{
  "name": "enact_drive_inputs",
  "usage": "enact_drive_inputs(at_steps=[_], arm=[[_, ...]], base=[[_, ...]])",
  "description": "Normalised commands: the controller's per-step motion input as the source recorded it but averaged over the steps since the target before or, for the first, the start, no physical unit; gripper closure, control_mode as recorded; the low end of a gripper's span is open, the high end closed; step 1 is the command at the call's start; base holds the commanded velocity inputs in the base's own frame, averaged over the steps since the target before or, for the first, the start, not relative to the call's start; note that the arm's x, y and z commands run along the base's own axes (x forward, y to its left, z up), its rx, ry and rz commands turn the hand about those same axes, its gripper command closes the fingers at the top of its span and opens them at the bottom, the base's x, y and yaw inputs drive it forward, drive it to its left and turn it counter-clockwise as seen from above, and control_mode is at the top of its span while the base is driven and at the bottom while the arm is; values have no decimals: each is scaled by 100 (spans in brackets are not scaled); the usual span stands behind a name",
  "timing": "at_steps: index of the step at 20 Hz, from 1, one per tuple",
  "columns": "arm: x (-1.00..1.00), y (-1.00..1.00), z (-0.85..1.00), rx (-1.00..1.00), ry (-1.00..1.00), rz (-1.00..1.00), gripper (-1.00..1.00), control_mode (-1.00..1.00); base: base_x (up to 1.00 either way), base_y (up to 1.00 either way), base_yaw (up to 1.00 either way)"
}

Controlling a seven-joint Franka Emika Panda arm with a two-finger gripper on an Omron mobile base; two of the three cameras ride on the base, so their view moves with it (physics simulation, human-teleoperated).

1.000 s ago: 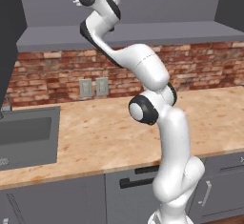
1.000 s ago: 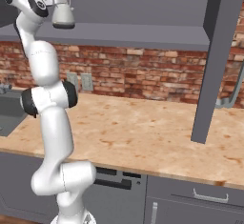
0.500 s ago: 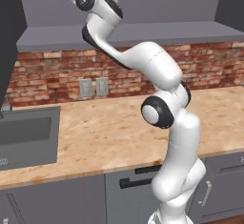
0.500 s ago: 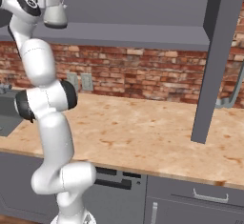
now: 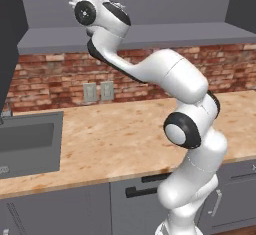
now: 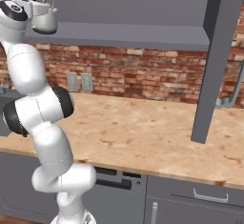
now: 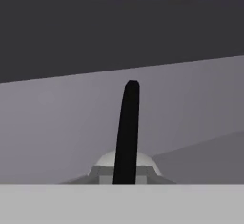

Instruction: Open the cabinet, pick the kettle from the cabinet, and place it in the sink.

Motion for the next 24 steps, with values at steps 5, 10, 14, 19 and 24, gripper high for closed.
enact_drive_inputs(at_steps=[5,10,14,19,24], arm=[[-64,2,18,12,1,0,100,-100],[-68,3,15,6,2,0,100,-100],[-75,3,3,1,3,2,100,-100],[-75,4,0,0,1,3,100,-100],[-73,0,-1,0,0,8,100,-100]], base=[[0,0,0],[0,0,0],[0,0,0],[0,0,0],[0,0,0]])
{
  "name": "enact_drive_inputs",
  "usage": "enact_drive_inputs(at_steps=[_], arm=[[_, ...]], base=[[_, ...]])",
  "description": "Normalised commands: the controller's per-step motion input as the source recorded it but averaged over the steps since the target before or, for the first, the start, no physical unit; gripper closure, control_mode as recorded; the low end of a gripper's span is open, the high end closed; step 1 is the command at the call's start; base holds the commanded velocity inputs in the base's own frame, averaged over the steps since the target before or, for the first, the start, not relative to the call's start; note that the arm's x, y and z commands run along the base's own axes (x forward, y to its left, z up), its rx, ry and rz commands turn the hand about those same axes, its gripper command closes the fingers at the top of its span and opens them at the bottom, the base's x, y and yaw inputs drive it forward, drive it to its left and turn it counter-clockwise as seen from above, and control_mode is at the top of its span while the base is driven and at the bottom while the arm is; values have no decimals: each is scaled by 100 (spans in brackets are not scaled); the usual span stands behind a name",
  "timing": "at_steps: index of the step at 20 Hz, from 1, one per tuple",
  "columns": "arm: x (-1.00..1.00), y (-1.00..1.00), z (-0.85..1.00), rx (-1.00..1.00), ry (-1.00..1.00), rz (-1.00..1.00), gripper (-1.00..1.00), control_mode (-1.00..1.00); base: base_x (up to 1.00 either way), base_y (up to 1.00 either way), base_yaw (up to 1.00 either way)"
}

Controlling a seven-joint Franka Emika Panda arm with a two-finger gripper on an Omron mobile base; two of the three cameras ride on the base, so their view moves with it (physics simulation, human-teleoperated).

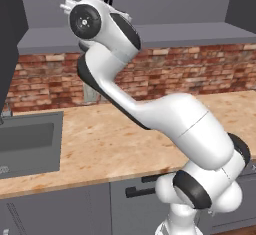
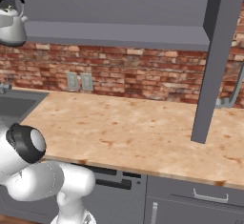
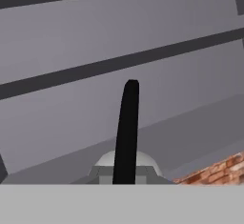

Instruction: Open the cabinet, pick the kettle from the cabinet, and place it in the sink.

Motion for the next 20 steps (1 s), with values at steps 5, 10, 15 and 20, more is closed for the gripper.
enact_drive_inputs(at_steps=[5,10,15,20], arm=[[-72,-2,-8,4,0,12,100,-100],[-68,-8,-19,6,0,14,100,-100],[-56,-15,-26,8,4,14,100,-100],[-41,-23,-31,15,13,16,100,-100]], base=[[0,0,0],[0,0,0],[0,0,0],[0,0,0]])
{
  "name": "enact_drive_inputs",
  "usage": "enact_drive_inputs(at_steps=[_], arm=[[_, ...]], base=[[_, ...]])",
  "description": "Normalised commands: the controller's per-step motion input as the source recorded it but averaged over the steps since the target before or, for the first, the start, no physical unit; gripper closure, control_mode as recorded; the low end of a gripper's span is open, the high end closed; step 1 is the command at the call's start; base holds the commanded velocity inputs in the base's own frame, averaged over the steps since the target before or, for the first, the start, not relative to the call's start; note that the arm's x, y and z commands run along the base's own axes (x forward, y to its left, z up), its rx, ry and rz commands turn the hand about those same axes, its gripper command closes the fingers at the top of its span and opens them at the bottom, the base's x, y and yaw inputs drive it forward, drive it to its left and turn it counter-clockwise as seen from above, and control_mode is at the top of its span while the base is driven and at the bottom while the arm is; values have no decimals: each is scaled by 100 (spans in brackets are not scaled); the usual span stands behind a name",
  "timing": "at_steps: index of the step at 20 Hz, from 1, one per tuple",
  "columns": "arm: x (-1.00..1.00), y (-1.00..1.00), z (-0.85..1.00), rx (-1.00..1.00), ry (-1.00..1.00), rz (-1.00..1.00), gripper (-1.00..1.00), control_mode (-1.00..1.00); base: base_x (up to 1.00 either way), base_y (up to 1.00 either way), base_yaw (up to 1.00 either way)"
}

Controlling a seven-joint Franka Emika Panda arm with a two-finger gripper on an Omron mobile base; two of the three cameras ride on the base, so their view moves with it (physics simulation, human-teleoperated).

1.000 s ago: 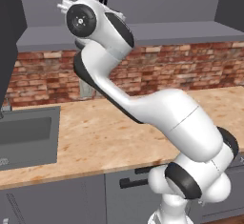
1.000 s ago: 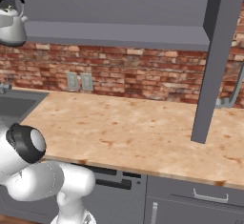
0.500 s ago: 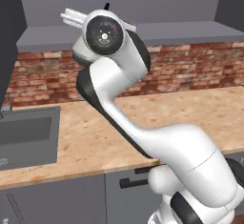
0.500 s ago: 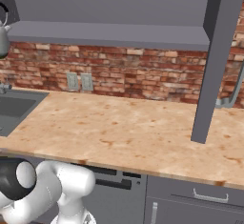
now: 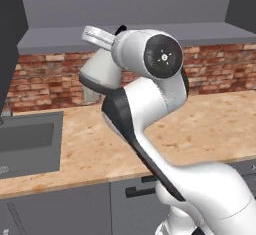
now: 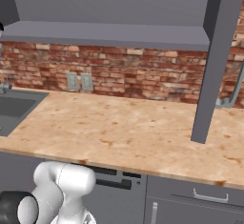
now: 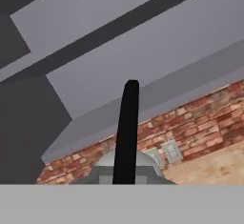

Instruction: Open the cabinet, pick the kettle from the cabinet, and place it in the sink.

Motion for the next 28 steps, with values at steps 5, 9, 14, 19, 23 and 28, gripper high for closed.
enact_drive_inputs(at_steps=[5,9,14,19,23,28], arm=[[-29,-28,-25,14,12,20,100,-100],[-24,-18,-26,10,6,25,100,-100],[-19,-11,-33,1,1,27,100,-100],[-3,-19,-29,0,1,29,100,-100],[0,-25,-21,0,0,32,100,-100],[6,-9,-16,0,0,31,100,-100]], base=[[0,0,0],[0,0,0],[0,0,0],[0,0,0],[0,0,0],[0,0,0]])
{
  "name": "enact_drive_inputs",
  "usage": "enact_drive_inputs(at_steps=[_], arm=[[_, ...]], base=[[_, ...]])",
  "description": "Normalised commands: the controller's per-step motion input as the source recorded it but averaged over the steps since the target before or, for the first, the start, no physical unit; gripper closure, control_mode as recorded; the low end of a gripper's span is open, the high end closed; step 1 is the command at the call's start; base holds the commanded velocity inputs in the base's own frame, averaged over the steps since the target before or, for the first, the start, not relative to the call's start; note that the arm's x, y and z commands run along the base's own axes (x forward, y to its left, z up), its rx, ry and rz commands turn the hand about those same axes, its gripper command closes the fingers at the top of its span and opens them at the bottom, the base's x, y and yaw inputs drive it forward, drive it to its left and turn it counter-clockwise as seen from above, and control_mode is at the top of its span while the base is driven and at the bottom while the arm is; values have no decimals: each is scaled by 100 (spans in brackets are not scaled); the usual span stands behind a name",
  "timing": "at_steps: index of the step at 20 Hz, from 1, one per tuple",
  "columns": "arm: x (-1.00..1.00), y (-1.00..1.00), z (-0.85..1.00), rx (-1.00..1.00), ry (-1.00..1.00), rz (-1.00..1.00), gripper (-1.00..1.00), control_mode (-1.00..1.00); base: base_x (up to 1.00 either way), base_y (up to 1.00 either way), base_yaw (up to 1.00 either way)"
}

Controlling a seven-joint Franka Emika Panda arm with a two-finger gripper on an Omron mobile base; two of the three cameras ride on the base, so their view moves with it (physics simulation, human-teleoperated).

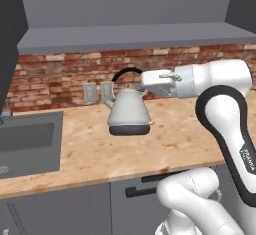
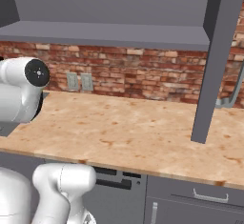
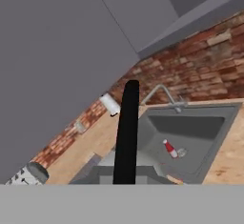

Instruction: Open the cabinet, pick the kettle from the cabinet, and place it in the sink.

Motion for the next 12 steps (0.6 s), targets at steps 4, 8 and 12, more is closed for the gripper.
enact_drive_inputs(at_steps=[4,8,12], arm=[[6,6,-24,-8,0,27,100,-100],[9,6,-28,-10,0,24,100,-100],[13,3,-26,-11,-1,17,100,-100]], base=[[0,0,0],[0,0,0],[0,0,0]])
